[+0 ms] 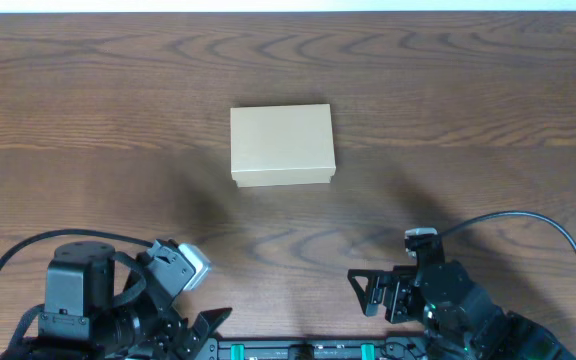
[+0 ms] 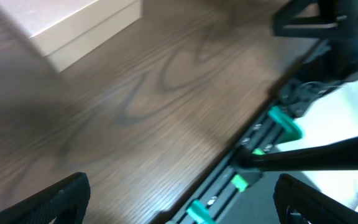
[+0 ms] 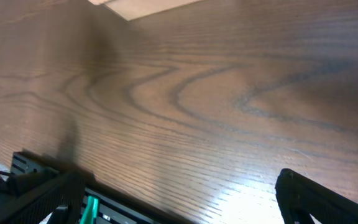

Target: Pack container

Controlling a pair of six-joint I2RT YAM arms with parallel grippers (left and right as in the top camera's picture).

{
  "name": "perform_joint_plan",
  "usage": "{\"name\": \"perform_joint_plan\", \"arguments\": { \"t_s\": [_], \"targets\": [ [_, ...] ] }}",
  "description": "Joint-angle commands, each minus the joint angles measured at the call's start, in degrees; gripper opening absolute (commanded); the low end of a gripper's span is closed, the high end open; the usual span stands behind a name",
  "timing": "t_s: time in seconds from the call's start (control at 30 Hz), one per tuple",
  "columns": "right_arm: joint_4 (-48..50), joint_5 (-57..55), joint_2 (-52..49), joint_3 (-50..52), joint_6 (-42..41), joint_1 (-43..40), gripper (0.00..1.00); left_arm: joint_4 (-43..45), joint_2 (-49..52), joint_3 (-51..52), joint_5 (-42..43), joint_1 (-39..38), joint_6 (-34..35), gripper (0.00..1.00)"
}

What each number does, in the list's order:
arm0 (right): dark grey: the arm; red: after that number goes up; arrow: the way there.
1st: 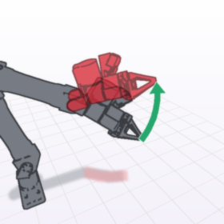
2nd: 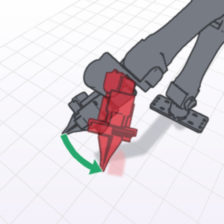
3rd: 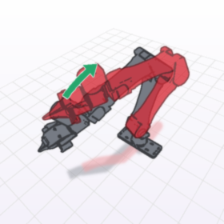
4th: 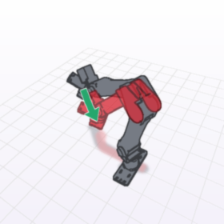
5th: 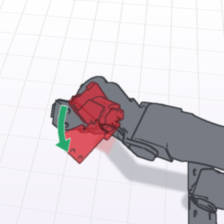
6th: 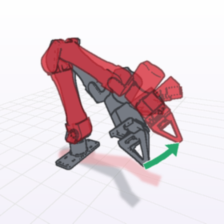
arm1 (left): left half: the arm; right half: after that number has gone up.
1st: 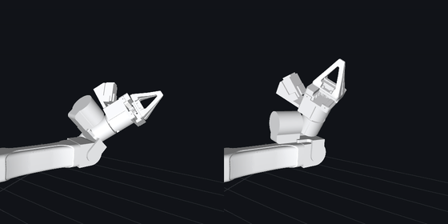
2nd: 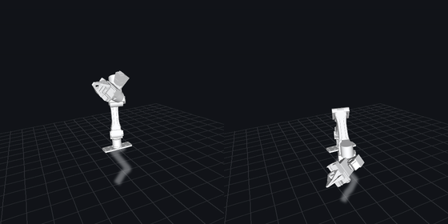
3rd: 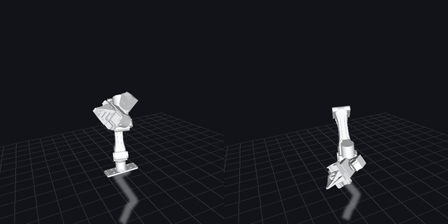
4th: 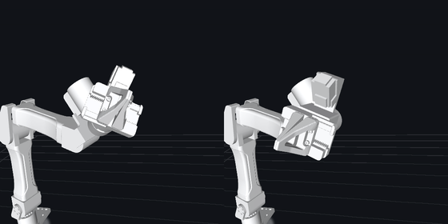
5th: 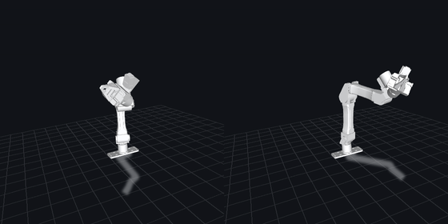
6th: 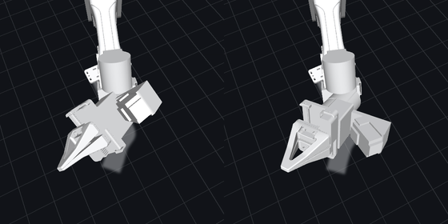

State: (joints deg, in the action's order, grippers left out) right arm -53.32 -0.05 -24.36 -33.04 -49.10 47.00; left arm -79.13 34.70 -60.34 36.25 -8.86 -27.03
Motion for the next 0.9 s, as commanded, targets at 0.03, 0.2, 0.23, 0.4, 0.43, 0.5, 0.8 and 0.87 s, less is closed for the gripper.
{"name": "perform_joint_plan", "arguments": {
  "t_s": [0.03,0.2,0.23,0.4,0.43,0.5,0.8,0.87],
  "targets": [
    [-0.4,-1.0,0.0,0.3,-1.0,0.5,0.99,0.0,-0.4,0.2,-4.2,-0.3,0.3,0.95],
    [-0.4,-1.0,0.0,0.3,-1.0,0.5,0.99,2.6,-3.1,0.3,-6.9,-0.6,0.0,0.95],
    [-0.4,-1.0,0.0,0.3,-1.0,0.5,0.99,4.3,-4.3,0.7,-7.4,-0.2,0.0,0.96],
    [-0.4,-1.0,0.0,0.3,-1.0,0.5,0.99,15.9,-12.8,8.7,-9.4,4.9,3.1,0.95],
    [-0.4,-1.0,0.0,0.3,-1.0,0.5,0.99,18.0,-14.5,10.9,-9.6,6.0,5.0,0.95],
    [-0.4,-1.0,0.0,0.3,-1.0,0.5,0.99,22.5,-18.6,16.2,-9.9,8.2,9.8,0.95],
    [-0.4,-1.0,0.0,0.3,-1.0,0.5,0.99,44.4,-34.6,40.8,-19.0,11.1,33.6,0.95],
    [-0.4,-1.0,0.0,0.3,-1.0,0.5,0.99,48.8,-34.3,44.4,-20.9,11.1,35.6,0.95]
  ]
}}
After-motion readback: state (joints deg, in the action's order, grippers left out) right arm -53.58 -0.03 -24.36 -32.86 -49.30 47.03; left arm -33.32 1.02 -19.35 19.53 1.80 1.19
